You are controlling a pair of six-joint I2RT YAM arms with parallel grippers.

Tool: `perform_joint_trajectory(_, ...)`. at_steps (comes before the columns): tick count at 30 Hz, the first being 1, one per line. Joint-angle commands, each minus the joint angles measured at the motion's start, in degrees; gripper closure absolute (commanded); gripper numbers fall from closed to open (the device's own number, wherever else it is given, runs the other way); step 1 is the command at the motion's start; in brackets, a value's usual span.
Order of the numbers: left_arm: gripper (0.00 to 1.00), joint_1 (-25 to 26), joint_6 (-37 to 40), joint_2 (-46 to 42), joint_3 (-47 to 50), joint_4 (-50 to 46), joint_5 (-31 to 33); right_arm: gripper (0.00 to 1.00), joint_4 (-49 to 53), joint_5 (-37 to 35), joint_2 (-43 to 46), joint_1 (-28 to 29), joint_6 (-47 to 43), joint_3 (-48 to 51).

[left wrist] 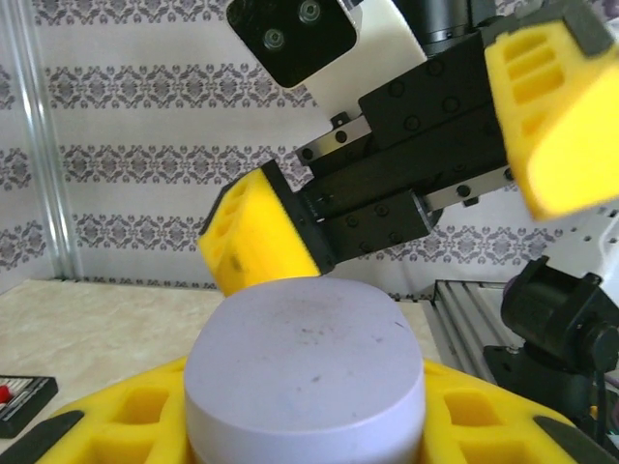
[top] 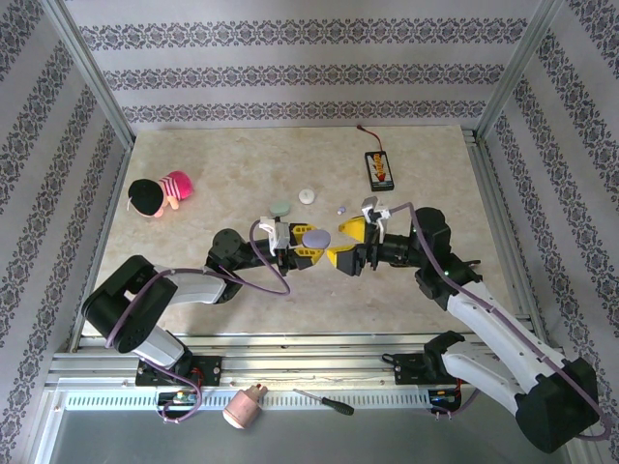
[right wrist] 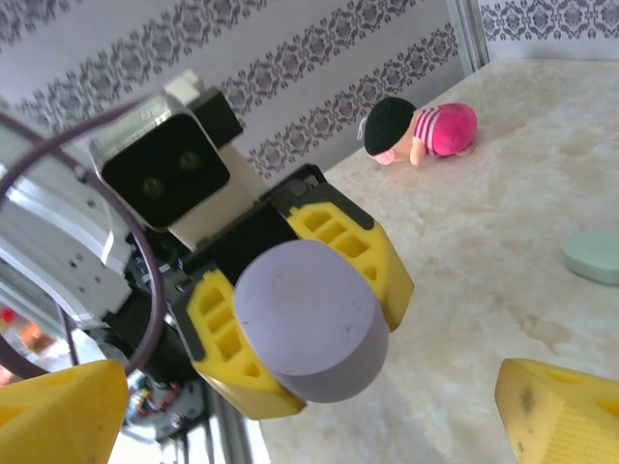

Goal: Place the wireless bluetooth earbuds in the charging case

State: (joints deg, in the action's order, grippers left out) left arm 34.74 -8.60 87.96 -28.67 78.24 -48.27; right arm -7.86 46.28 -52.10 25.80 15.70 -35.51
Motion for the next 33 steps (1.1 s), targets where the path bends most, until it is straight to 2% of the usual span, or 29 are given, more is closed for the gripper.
perform_joint_trajectory(1, 0.71, -0.6, -2.1, -1.4, 0.6, -0.1, -3.4, 0.03, 6.3, -5.5, -0.9, 2.0, -11.2, -2.7)
perform_joint_trajectory(6, 0.71, -0.7, -3.8, -0.7, 0.3, 1.9, -4.4, 0.04, 8.3, -11.7, -4.0, 4.7, -13.7, -4.9)
perform_joint_trajectory(17, 0.71, -0.6, -3.6, -0.3, 1.2, 2.4, -4.7, 0.11, 5.4, -18.4, -4.7, 2.3, -6.9, -5.5)
perform_joint_trajectory(33, 0.71, -0.6, -2.8, -1.5, 1.2, 1.1, -5.1, 0.14, 4.7, -17.8, -7.4, -0.3, -1.5, -8.7)
